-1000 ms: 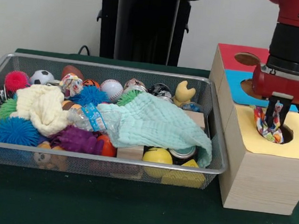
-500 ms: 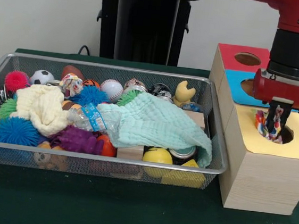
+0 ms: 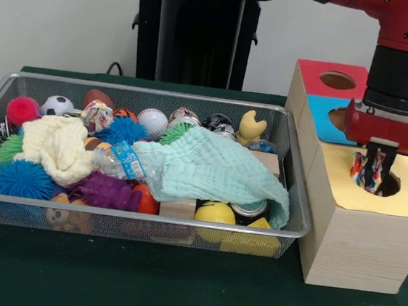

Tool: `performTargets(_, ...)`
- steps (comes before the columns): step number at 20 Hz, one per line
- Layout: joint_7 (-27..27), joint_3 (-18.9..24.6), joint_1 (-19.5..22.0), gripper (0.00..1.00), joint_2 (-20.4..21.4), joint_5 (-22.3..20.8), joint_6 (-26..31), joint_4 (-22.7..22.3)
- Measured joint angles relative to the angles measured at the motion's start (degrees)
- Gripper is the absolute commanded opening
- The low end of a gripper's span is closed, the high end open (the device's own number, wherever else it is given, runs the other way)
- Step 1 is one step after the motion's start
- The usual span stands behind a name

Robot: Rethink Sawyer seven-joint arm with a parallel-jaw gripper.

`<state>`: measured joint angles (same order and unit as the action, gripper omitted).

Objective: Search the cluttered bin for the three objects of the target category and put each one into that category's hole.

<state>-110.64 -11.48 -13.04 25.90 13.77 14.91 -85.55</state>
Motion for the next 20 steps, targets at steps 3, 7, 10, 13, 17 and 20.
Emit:
performTargets(3, 0.0, 0.0, 0.0, 0.00, -0.3, 0.1, -0.5, 0.0)
performTargets(7, 0.0, 0.0, -0.1, 0.00, -0.8, 0.4, -1.1, 0.0)
performTargets(10, 0.0, 0.0, -0.2, 0.00, -1.0, 0.6, -1.5, 0.0)
performTargets(13, 0.0, 0.0, -0.2, 0.00, -1.1, 0.6, -1.8, 0.0)
performTargets(17, 0.0, 0.0, -0.2, 0.00, -1.4, 0.6, -2.4, 0.0)
performTargets(20, 0.0, 0.0, -0.3, 0.00, -1.6, 0.6, -2.8, 0.0)
